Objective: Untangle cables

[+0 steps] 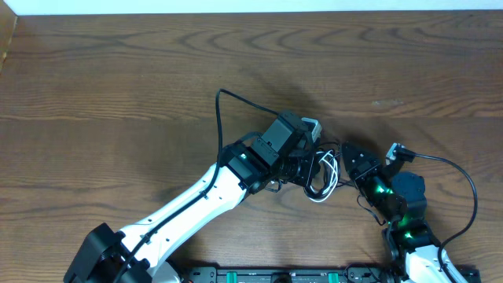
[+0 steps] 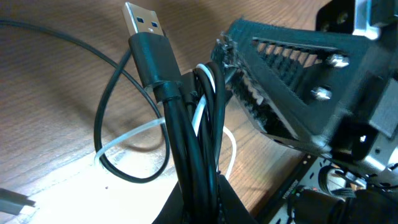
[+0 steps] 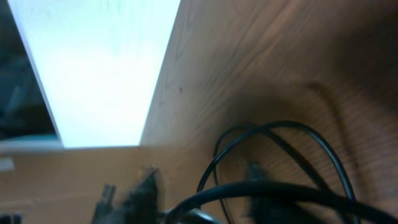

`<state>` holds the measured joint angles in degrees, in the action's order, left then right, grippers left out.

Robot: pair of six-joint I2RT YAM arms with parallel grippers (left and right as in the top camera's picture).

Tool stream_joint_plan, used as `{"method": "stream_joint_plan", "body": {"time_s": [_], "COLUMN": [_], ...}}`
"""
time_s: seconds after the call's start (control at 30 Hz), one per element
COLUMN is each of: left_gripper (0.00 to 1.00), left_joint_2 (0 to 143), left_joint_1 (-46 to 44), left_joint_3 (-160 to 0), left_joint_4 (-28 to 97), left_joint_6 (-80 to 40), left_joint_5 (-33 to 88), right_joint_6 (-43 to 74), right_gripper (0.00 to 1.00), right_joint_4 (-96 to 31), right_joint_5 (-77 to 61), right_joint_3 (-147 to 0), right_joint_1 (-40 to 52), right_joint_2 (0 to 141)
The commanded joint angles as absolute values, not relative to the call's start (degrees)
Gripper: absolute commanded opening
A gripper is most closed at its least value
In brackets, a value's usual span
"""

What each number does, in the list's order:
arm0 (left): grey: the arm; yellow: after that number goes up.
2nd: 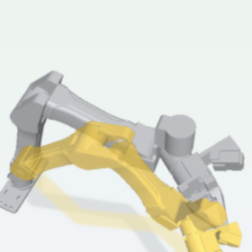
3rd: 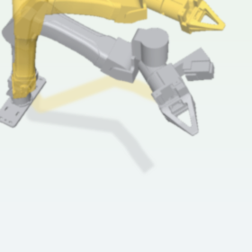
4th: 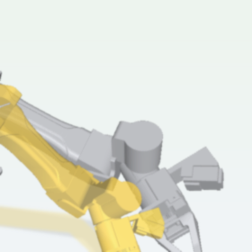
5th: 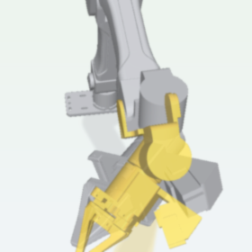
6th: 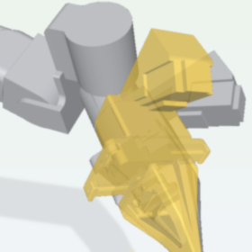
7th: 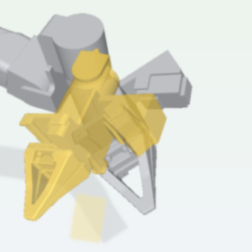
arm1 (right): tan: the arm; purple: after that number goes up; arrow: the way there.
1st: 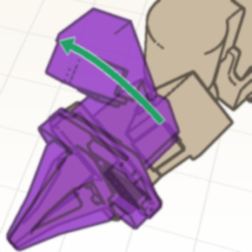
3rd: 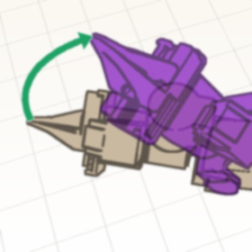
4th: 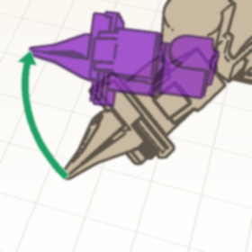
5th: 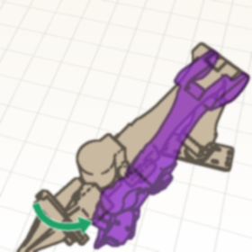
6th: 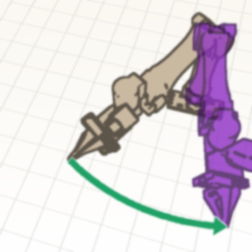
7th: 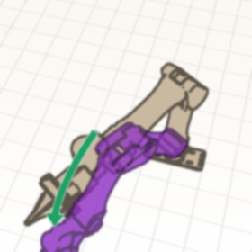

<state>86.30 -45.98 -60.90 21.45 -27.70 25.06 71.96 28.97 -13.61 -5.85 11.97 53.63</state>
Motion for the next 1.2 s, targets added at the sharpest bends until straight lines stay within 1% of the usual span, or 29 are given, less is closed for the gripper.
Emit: {"method": "stream_joint_plan", "body": {"time_s": [0.0,0.03,0.13,0.27,0.33,0.43,0.53,0.63,0.9,1.0,1.03,1.07,1.13,1.17], "left_gripper": [0.08,0.08,0.08,0.08,0.08,0.08,0.08,0.08,0.08,0.08,0.08,0.08,0.08,0.08], "left_joint_2": [85.82,85.82,85.82,85.84,85.82,85.89,86.15,86.61,88.01,88.14,88.14,88.14,88.14,88.14], "left_joint_1": [-46.11,-46.04,-45.91,-44.6,-43.22,-40.29,-37.1,-33.58,-23.73,-20.97,-20.58,-20.47,-21.12,-21.76], "left_joint_3": [-62.08,-62.08,-62.08,-62.08,-62.08,-62.08,-62.08,-62.08,-62.04,-62.04,-62.04,-62.04,-62.04,-62.04], "left_joint_4": [21.54,21.63,23.03,28.25,31.29,35.31,37.65,39.24,43.18,43.57,42.61,40.56,33.82,30.83], "left_joint_6": [-28.16,-28.21,-29.76,-39.27,-43.68,-48.47,-51.9,-55.75,-66.0,-66.96,-65.08,-60.71,-45.32,-37.3], "left_joint_5": [26.02,24.58,15.14,-4.62,-10.55,-13.89,-15.35,-17.28,-17.63,-13.98,-11.33,-7.92,2.87,9.15], "right_joint_6": [72.07,70.89,64.55,61.36,61.17,61.25,65.1,70.02,77.03,77.25,76.86,76.01,73.89,73.17], "right_gripper": [0.14,0.01,0.01,0.01,0.01,0.01,0.01,0.01,0.01,0.01,0.02,0.04,0.09,0.1], "right_joint_4": [30.24,31.68,39.53,52.64,59.4,69.71,78.96,83.26,82.81,79.96,78.43,76.99,73.71,71.83], "right_joint_5": [-12.82,-13.98,-18.65,-25.06,-28.47,-34.96,-41.54,-45.98,-55.9,-58.81,-59.37,-60.1,-61.65,-62.33], "right_joint_3": [-6.33,-6.33,-6.33,-6.33,-6.33,-6.33,-6.33,-6.33,-6.33,-6.33,-6.33,-6.33,-6.33,-6.33], "right_joint_1": [11.62,11.62,11.6,10.35,8.21,3.38,-2.35,-8.95,-24.84,-26.24,-25.63,-25.04,-24.05,-23.73], "right_joint_2": [53.65,53.65,53.45,52.93,52.01,50.57,49.28,48.14,47.94,47.97,47.94,47.97,48.01,48.01]}}
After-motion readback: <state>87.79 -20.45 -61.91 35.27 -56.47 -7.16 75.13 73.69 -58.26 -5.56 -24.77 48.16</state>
